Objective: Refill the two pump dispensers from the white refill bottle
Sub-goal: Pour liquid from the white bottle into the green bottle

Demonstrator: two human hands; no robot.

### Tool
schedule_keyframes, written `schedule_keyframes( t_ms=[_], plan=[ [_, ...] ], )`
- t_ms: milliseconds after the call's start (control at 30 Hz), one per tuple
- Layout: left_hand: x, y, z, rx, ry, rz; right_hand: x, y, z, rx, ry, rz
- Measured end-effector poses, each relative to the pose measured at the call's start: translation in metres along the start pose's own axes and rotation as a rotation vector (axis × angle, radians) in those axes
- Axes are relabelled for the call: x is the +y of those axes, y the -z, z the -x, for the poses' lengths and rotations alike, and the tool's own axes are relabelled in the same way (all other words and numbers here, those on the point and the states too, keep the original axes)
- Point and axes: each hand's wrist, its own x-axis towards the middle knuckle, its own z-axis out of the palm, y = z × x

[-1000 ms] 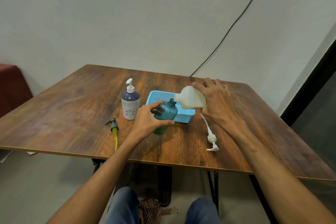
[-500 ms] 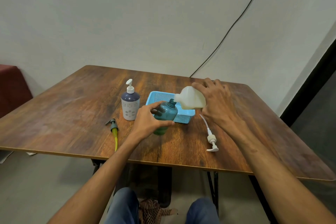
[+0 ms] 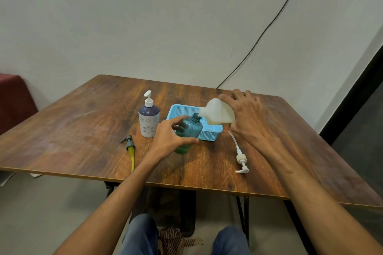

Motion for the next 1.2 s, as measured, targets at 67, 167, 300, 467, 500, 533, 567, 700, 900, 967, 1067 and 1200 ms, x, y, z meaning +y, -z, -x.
schedule_keyframes(
  t_ms=[67,167,300,467,500,533,567,700,900,967,1067,1200],
  plan=[
    [0.0011,0.0001,0.0003,-0.004,0.0,-0.001,0.0004,-0.0003,0.0001,0.002,0.0,-0.003],
    [0.0022,-0.0002,0.0002,-0.005,-0.002,0.0,0.0005,0.0008,0.0,0.003,-0.001,-0.006],
    [0.0019,-0.0014,-0.0004,0.005,-0.005,-0.006,0.0005,0.0022,0.0002,-0.007,-0.005,-0.003],
    [0.0025,-0.002,-0.0006,0.005,-0.004,-0.005,0.0013,0.0017,0.0005,-0.005,-0.002,0.0],
    [0.0029,-0.0021,-0.0005,0.004,-0.005,-0.004,0.0013,0.0019,0.0007,-0.003,-0.001,-0.001],
    [0.0031,-0.002,-0.0006,0.004,-0.005,-0.004,0.0013,0.0023,0.0009,-0.003,0.001,-0.003],
    [0.003,-0.0021,-0.0007,0.005,-0.005,-0.005,0.0012,0.0028,0.0014,-0.002,0.003,-0.005],
    [0.0023,-0.0021,-0.0006,0.008,-0.011,-0.012,0.0012,0.0036,0.0013,-0.001,0.002,0.001],
    [0.0009,-0.0021,-0.0004,0.009,-0.014,-0.009,0.0009,0.0033,0.0013,0.0,-0.004,0.002],
    [0.0002,-0.0023,-0.0005,0.009,-0.014,-0.01,0.001,0.0031,0.0013,0.002,-0.003,0.001],
    [-0.0012,-0.0024,-0.0009,0.008,-0.013,-0.008,0.0008,0.0031,0.001,-0.003,0.001,0.006],
    [-0.0032,-0.0029,-0.0014,0.011,-0.015,-0.007,0.0009,0.0037,0.0008,-0.008,0.002,0.005]
  ],
)
